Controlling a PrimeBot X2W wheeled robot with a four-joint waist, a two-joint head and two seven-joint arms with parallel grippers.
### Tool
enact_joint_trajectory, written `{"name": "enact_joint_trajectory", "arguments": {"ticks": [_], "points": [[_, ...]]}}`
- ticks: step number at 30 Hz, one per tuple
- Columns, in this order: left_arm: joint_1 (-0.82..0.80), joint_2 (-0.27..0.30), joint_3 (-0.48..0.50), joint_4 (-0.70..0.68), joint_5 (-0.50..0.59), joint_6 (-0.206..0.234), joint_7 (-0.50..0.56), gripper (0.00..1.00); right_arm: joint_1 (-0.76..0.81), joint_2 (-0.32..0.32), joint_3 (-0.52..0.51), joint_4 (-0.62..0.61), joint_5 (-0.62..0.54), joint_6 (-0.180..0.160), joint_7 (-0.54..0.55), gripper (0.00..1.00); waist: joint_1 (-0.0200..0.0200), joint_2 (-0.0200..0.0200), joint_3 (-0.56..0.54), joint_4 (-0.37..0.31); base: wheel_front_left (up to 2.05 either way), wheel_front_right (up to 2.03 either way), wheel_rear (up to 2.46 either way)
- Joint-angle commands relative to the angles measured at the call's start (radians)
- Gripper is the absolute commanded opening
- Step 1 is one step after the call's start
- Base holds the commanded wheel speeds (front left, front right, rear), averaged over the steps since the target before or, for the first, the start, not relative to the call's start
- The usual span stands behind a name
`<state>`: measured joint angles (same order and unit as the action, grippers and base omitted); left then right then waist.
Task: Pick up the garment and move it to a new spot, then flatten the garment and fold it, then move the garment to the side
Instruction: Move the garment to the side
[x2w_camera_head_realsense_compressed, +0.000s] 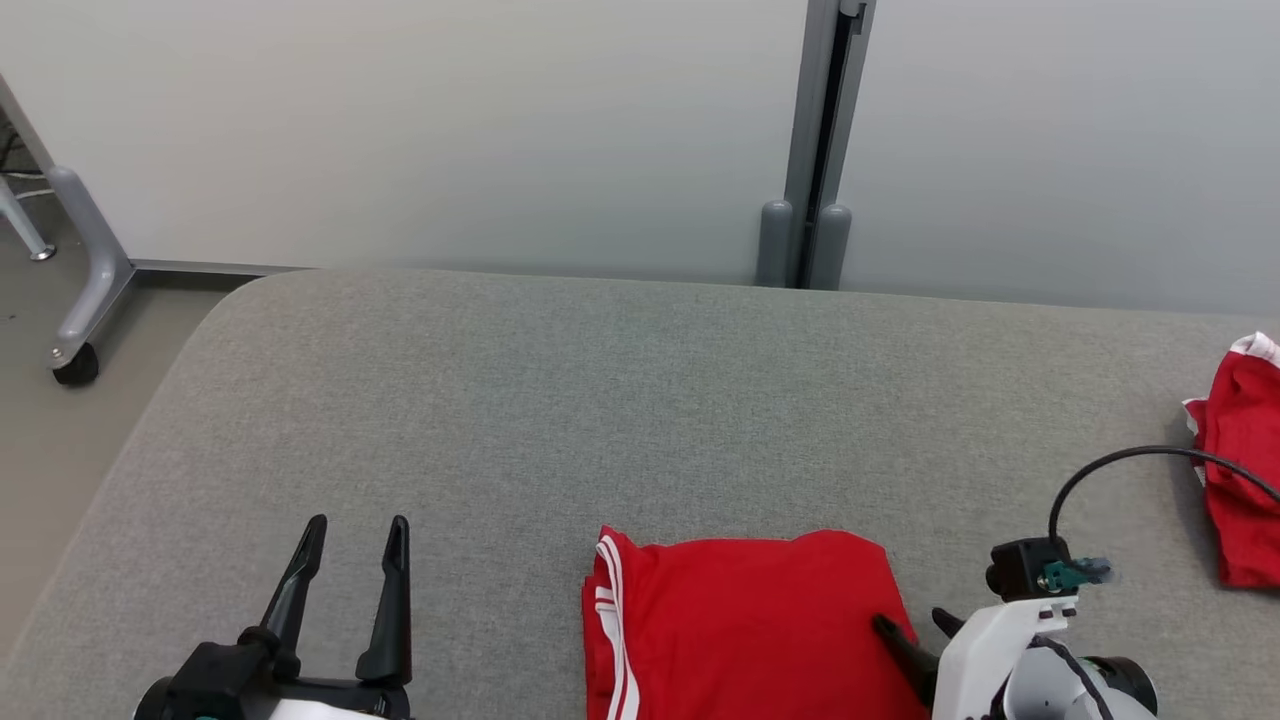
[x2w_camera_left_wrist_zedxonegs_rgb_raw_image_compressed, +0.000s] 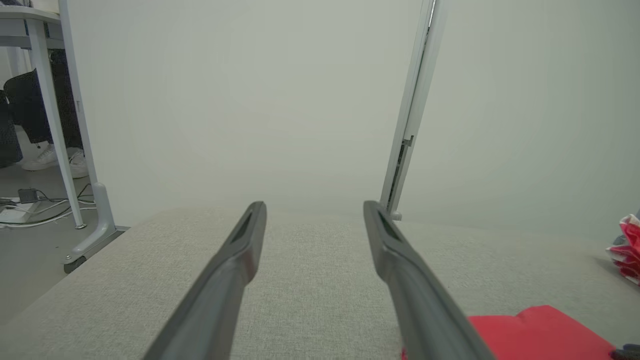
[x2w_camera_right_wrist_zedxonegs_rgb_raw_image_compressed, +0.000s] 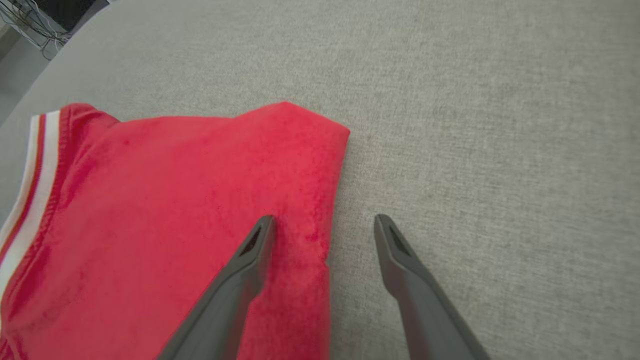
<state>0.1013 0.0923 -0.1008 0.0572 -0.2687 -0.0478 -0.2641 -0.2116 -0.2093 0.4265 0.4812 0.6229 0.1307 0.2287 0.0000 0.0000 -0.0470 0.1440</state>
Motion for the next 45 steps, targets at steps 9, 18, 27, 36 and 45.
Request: {"name": "enact_joint_trajectory", "arguments": {"ticks": [9, 18, 27, 36, 45], "points": [[-0.019, 0.0, 0.008, 0.017, 0.014, -0.015, 0.001, 1.0, -0.026, 0.059, 0.005, 0.186, 0.049, 0.0, 0.13, 1.0, 0.0, 0.0, 0.01, 0.055, 0.0, 0.0, 0.0], [-0.023, -0.003, 0.009, 0.017, 0.022, -0.019, 0.001, 1.0, -0.057, 0.044, 0.048, 0.176, 0.063, 0.001, 0.05, 0.0, 0.0, 0.0, 0.011, 0.046, 0.0, 0.0, 0.0], [-0.044, -0.009, -0.014, 0.008, 0.029, -0.03, 0.001, 1.0, -0.139, -0.026, 0.083, 0.103, 0.054, 0.0, -0.068, 0.0, 0.0, 0.0, 0.022, -0.025, 0.0, 0.0, 0.0], [-0.066, -0.021, -0.047, -0.009, 0.033, -0.037, 0.001, 1.0, -0.256, -0.112, 0.138, 0.033, 0.034, 0.0, -0.074, 0.0, 0.0, 0.0, 0.061, -0.175, 0.0, 0.0, 0.0], [-0.133, -0.016, -0.067, -0.037, 0.054, -0.05, 0.001, 1.0, -0.412, -0.178, 0.161, -0.015, 0.05, 0.0, -0.086, 0.0, 0.0, 0.0, 0.171, -0.317, 0.0, 0.0, 0.0]]}}
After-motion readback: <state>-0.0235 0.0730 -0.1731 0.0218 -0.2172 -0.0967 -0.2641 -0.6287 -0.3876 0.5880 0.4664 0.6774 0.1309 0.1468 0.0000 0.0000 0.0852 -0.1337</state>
